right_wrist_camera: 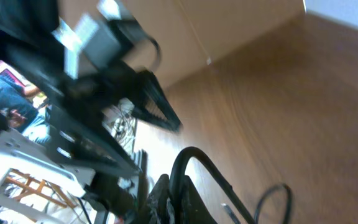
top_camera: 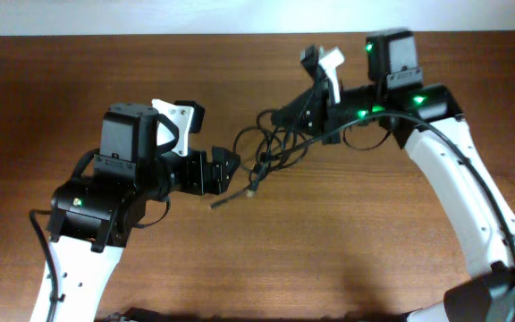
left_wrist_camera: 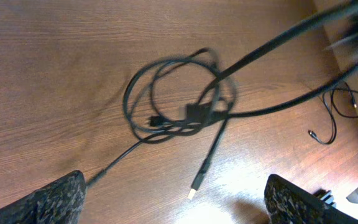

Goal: Untangle cables

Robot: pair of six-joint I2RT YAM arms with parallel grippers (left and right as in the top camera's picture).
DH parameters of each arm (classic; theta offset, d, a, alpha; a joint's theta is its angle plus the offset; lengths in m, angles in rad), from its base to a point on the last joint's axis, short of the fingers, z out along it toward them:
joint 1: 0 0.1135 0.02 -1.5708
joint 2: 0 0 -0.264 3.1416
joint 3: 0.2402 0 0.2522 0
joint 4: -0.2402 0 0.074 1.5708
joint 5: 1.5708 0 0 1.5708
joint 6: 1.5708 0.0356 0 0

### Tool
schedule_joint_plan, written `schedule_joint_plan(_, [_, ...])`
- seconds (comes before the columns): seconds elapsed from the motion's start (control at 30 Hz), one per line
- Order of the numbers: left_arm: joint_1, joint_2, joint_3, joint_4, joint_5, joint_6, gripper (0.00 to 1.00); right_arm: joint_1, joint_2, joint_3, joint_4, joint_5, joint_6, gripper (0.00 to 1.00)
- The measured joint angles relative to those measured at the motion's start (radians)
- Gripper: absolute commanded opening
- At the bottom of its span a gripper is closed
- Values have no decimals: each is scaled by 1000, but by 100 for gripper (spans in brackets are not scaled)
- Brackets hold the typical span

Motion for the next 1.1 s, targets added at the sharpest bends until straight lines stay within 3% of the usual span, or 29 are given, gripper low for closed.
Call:
schedule_joint_plan(0.13, [0,0,0,-3,26,19,94,0,-40,230,3,-95,118,4])
schedule_joint_plan(0.2, [0,0,-1,-5,31,19,94,0,-41,305,101,-116,230,4])
schedule_joint_plan(0.4, [0,74,-6,-36,38,19,88,0,-52,341,631,-149,678,4])
schedule_joint_plan(0.43, [0,84,-6,-38,38,19,68,0,-52,341,723,-151,755,4])
schedule_joint_plan(0.5, [0,98,-7,-39,38,22,46,0,-52,341,795,-153,843,4])
schedule_joint_plan(0.57, [0,106,-7,-39,41,23,59,0,-52,341,795,-153,874,4])
schedule_joint_plan(0.63, [0,109,-7,-39,42,25,60,0,-52,341,794,-153,888,4])
schedule_joint_plan(0.67, [0,110,-7,-32,42,26,46,0,-52,341,794,-153,892,4])
schedule_joint_plan(0.7, [0,110,-7,-24,42,26,21,0,-52,341,794,-153,895,4])
schedule_joint_plan(0.73, [0,110,-7,-17,41,29,3,0,-52,341,794,-153,898,4])
schedule_joint_plan(0.77, [0,110,-7,21,42,28,0,0,-52,341,793,-153,900,4])
schedule_joint_plan(0.9, [0,110,-9,157,41,-13,0,0,-52,341,745,-153,902,4])
schedule_joint_plan(0.97, [0,110,-9,146,40,-31,0,0,-52,341,754,-153,900,4])
schedule_joint_plan(1.1, [-2,112,-10,40,-54,-35,0,-46,-53,340,1096,-156,896,4])
